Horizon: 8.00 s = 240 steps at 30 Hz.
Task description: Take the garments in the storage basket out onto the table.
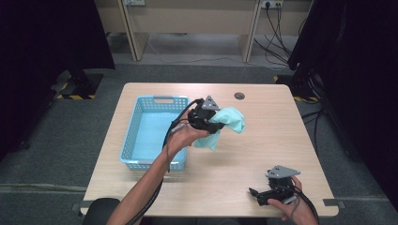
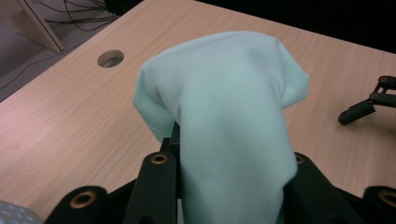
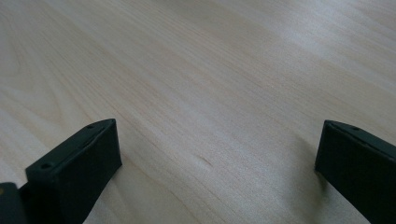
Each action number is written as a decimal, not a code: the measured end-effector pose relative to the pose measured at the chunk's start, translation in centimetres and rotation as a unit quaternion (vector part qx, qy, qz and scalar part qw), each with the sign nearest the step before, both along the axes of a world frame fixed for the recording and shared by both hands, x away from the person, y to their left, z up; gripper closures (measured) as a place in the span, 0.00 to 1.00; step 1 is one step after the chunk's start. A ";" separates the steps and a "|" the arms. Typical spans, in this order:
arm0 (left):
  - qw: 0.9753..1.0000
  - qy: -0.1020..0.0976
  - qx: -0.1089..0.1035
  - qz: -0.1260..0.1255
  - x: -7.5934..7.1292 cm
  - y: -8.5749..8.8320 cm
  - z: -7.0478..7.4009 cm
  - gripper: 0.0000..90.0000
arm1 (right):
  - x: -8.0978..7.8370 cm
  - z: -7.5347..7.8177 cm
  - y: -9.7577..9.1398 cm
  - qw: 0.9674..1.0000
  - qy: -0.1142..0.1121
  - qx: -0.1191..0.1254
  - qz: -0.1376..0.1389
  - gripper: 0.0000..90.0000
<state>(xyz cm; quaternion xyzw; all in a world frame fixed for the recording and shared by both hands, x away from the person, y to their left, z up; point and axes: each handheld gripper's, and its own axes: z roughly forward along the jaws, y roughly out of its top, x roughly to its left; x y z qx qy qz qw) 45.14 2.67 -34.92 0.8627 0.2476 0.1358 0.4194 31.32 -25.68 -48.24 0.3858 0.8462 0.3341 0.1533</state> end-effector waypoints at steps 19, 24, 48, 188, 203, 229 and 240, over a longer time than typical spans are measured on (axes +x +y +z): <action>0.998 0.033 0.054 0.009 1.8 -3.1 -3.9 0.77 | -0.1 0.0 0.0 1.000 0.002 0.001 0.000 0.00; 0.997 0.035 0.074 0.014 2.1 -3.9 -4.8 0.76 | -0.1 0.0 0.0 1.000 0.002 0.001 0.000 0.00; 0.988 0.045 0.146 0.027 3.0 -6.6 -8.7 0.48 | -0.1 0.0 0.0 1.000 0.001 0.001 0.001 0.00; 0.988 -0.006 -0.091 0.126 -0.7 10.8 -0.5 0.08 | -0.1 0.0 0.0 1.000 0.002 0.001 0.001 0.00; 0.987 -0.012 -0.090 0.131 -1.4 12.0 -0.7 0.08 | -0.1 0.0 0.0 1.000 0.002 0.001 0.001 0.00; 0.986 -0.015 -0.088 0.137 -3.5 13.7 -1.0 0.08 | -0.1 0.0 0.0 1.000 0.002 0.001 0.000 0.00; 0.985 -0.019 -0.090 0.143 -4.5 14.5 -1.2 0.08 | -0.1 0.0 0.0 1.000 0.002 0.001 0.000 0.00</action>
